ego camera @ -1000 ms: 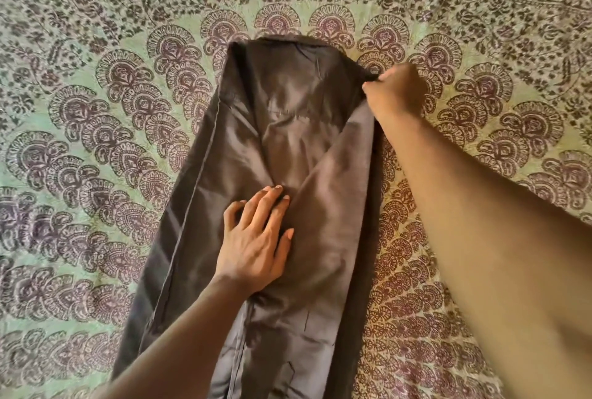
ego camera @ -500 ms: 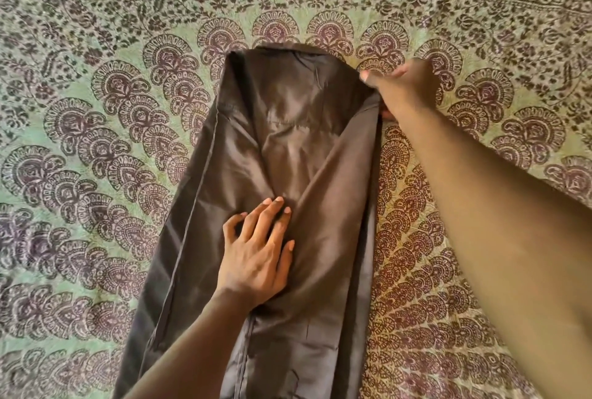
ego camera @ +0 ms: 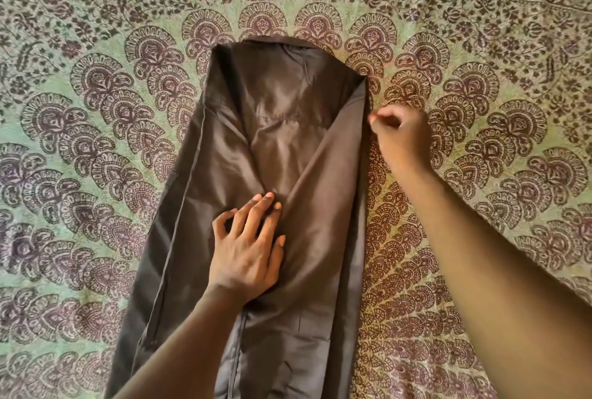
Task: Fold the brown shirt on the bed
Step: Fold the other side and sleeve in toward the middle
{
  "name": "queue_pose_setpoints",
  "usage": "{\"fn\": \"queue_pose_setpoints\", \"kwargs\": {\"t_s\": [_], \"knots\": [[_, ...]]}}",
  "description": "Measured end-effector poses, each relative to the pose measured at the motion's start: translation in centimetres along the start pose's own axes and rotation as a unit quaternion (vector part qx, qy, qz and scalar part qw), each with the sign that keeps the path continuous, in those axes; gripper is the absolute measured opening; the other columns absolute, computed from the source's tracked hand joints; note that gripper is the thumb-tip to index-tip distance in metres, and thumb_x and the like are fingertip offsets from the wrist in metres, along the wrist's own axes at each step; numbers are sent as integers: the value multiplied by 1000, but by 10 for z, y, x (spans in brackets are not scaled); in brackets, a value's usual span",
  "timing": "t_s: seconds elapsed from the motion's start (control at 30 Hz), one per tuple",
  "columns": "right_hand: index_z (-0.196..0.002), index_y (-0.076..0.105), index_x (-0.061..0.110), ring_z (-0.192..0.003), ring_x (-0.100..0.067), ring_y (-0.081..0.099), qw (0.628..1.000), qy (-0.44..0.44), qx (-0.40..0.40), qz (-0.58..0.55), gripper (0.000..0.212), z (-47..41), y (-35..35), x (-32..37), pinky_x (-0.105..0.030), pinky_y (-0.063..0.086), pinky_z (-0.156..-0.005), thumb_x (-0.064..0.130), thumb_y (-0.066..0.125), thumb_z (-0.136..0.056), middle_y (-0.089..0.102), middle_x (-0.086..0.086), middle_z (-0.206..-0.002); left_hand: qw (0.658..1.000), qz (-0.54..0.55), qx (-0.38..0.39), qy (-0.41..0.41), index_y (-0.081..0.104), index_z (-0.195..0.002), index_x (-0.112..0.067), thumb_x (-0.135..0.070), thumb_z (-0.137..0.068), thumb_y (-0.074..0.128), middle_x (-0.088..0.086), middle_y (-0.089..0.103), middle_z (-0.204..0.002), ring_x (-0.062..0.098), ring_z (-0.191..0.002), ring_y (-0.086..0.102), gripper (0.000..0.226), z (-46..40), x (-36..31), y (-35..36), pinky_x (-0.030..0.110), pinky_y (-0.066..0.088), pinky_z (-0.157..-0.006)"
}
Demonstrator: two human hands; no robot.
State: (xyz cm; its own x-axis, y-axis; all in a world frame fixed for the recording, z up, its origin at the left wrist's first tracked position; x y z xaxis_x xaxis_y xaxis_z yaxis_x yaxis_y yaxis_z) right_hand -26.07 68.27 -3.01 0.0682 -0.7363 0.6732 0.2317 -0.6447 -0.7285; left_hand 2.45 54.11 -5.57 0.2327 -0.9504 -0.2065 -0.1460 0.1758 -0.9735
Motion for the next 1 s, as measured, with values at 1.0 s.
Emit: {"fn": "queue_pose_setpoints", "kwargs": {"t_s": [1.0], "knots": [[-164,9,9,-160,-28,5,885,-241,135,375,101,-5,50,7,-62,21,-119,79,4,-92,0,-6,-174,1000,2,7,0,64,-138,-11,-34,-91,61,8,53,-153,27,-139,51,52,0,1,3,51,37,-100]]}}
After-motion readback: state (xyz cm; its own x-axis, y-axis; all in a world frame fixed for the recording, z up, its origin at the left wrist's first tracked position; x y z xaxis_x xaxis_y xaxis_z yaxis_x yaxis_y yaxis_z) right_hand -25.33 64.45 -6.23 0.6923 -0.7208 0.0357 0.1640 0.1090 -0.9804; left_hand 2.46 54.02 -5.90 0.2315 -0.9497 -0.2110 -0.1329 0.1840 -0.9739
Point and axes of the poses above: each hand's wrist, its own z-axis away from the middle knuckle, its own y-axis out of the palm, x = y × z, the point moved 6 cm from there along -z, towards the middle knuckle
